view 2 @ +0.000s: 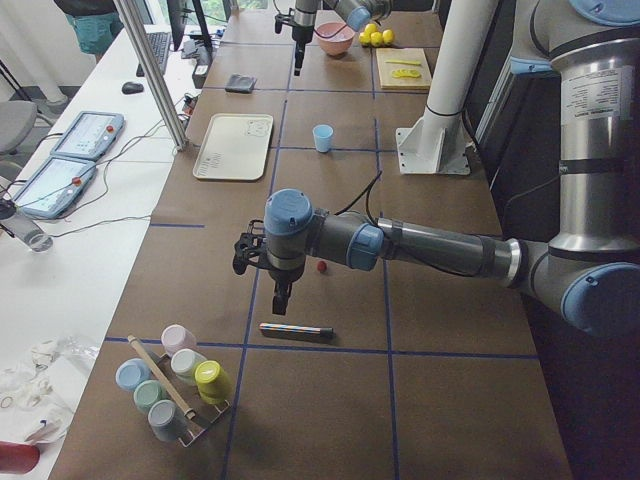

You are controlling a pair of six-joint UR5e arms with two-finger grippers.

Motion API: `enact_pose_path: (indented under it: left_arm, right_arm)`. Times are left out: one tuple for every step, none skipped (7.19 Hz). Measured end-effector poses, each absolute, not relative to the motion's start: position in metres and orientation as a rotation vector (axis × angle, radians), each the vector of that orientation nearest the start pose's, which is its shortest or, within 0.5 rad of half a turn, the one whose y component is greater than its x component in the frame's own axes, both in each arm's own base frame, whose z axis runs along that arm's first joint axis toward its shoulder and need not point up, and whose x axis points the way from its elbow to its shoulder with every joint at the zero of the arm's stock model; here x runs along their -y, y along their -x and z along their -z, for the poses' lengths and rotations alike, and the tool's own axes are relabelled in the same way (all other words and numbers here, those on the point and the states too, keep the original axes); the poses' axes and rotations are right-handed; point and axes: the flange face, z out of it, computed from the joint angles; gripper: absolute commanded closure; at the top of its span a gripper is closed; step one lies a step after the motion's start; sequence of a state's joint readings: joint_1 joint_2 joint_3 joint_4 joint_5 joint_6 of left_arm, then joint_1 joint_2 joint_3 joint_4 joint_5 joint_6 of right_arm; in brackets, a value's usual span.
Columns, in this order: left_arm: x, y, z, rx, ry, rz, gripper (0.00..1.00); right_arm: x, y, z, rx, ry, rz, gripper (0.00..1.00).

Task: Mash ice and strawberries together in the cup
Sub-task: 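Move the pink bowl with the right gripper back away from the cup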

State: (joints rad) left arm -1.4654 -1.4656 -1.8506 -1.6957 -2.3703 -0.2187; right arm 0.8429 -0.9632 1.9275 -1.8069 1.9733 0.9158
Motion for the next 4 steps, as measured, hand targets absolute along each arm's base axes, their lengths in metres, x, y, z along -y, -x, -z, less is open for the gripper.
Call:
enact_pose_path:
  left_arm:
    - [0.46,-0.017,-0.536,-0.842,-0.135,0.019,0.0]
    - [0.454,-0.051,-0.521,-0.854,-0.12,0.055,0.0]
    - [0.443,-0.085,-0.516,-0.855,-0.117,0.093,0.0]
    - [0.431,-0.12,-0.513,-0.85,-0.12,0.131,0.0]
  right_arm:
    - [0.533,0.271,-0.229,0.772,-0.209,0.019,0.0]
    - [0.546,0.217,-0.271,0.75,-0.211,0.075,0.0]
    - [0.552,0.167,-0.313,0.728,-0.209,0.125,0.0]
    - [0.552,0.123,-0.349,0.721,-0.201,0.155,0.0]
